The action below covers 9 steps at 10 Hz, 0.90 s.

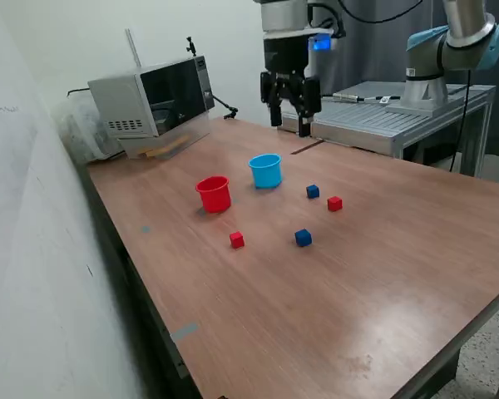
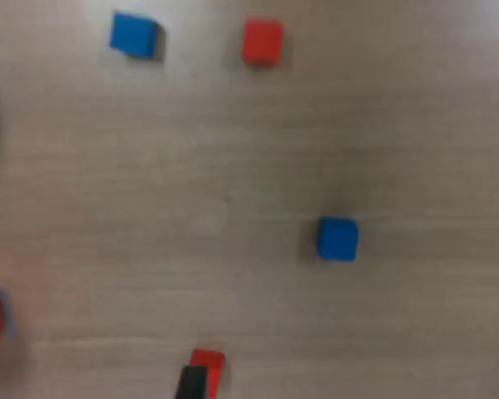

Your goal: Place red objects in the red bin, and blue objects in the blue bin.

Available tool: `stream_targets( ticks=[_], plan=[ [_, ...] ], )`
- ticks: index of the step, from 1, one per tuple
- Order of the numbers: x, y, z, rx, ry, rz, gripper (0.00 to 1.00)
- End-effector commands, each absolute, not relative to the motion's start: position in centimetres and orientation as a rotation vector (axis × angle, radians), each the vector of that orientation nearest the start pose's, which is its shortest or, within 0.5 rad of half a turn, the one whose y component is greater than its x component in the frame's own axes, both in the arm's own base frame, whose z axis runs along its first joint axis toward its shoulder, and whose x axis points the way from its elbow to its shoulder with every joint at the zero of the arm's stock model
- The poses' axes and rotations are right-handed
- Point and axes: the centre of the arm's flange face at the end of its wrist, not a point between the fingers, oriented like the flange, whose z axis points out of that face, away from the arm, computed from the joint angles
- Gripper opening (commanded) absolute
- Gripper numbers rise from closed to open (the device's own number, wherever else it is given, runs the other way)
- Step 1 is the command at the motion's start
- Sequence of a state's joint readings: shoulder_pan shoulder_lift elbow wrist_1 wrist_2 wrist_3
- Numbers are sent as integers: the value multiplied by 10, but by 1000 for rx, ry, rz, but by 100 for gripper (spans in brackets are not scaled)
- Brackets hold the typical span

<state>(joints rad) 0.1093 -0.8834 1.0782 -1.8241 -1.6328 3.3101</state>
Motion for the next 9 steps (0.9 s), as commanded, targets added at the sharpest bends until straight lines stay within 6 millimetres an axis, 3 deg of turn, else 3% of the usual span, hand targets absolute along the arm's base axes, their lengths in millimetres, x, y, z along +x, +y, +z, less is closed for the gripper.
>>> stream_targets(
  ticks=[1, 6, 9],
  plan=[
    [-787, -204, 253, -2126, 2325, 141, 100],
    [-819, -189, 199, -2132, 2303, 132, 100],
    [-839, -167, 158, -2158, 2256, 112, 100]
  ],
)
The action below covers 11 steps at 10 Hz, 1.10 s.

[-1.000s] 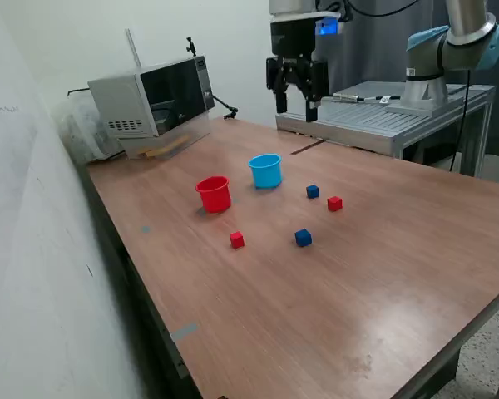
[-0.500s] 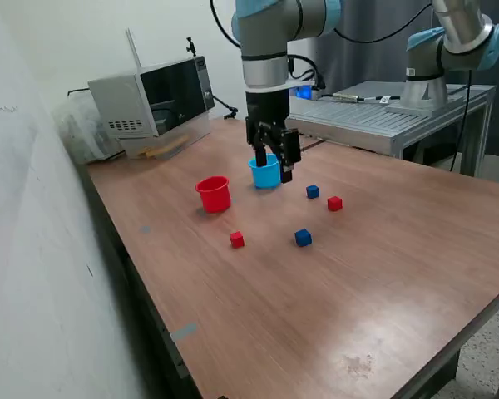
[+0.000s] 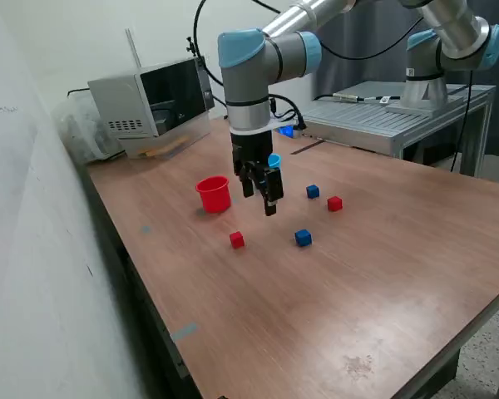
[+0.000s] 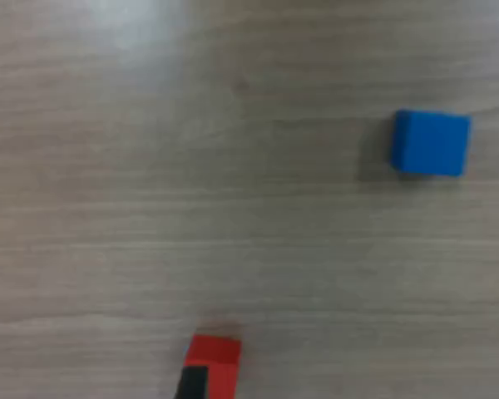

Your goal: Place red objects in the red bin, and blue objects in the blue bin.

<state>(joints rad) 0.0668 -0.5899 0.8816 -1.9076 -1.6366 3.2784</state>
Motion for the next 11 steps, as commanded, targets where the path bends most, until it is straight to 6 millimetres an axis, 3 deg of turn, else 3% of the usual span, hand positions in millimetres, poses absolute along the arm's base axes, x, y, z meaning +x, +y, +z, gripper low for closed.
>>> stream_targets(
  ticks=[1, 3, 6, 11],
  plan=[
    [-843, -162, 148, -2158, 2248, 107, 100],
    [-850, -145, 135, -2144, 2265, 110, 100],
    [-858, -125, 137, -2140, 2290, 135, 100],
    [-862, -125, 126, -2138, 2295, 128, 100]
  ],
)
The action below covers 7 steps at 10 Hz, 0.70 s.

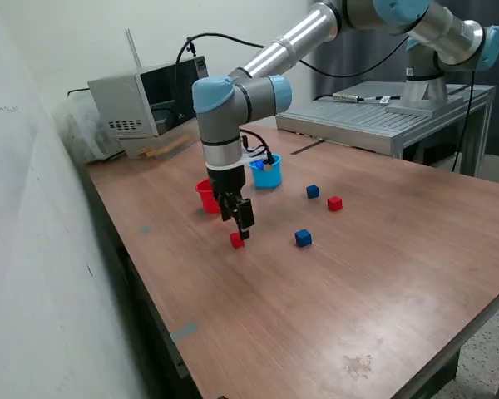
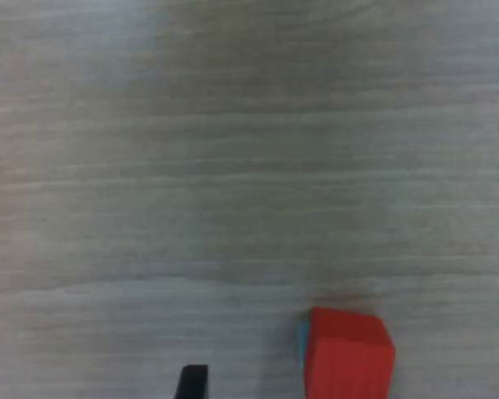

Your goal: Place red objects in the red bin, and blue objects in the blue bin.

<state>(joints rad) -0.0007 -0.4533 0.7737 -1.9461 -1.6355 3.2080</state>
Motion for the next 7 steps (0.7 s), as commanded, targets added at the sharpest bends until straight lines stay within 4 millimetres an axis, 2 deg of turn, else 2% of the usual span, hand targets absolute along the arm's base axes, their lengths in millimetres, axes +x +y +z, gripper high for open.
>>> stream_targets(
  ticks=[1, 4, 7],
  plan=[
    [-862, -125, 125, -2139, 2295, 123, 100],
    [-862, -126, 125, -2139, 2295, 119, 100],
    [-859, -134, 114, -2143, 2278, 103, 100]
  ],
)
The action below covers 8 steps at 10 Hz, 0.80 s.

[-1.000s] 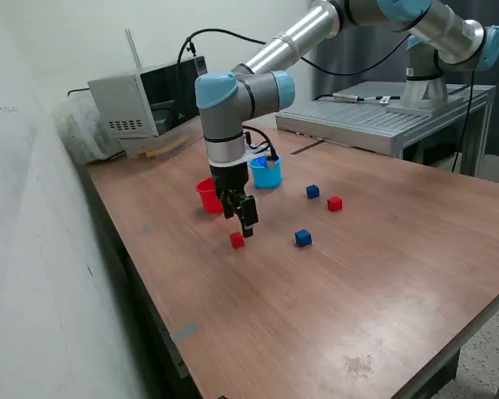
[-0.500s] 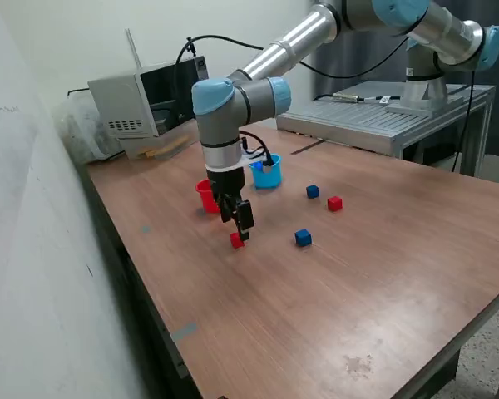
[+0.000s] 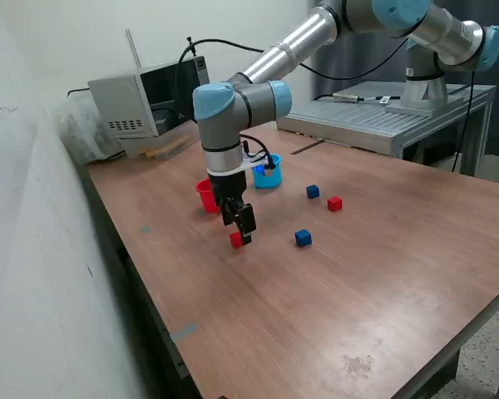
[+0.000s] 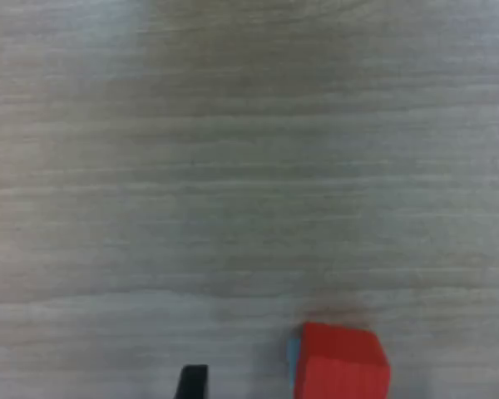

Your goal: Place red objects in the red bin, and blue objects in the blue bin.

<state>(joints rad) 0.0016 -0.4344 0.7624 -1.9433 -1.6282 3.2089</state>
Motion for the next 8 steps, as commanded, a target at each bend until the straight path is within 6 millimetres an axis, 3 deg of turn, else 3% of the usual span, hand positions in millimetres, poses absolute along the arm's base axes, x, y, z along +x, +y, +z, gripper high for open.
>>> stream_targets(
  ticks=[1, 8],
  plan=[
    [-859, -136, 113, -2144, 2275, 101, 100],
    [-861, -135, 109, -2148, 2286, 97, 100]
  ],
)
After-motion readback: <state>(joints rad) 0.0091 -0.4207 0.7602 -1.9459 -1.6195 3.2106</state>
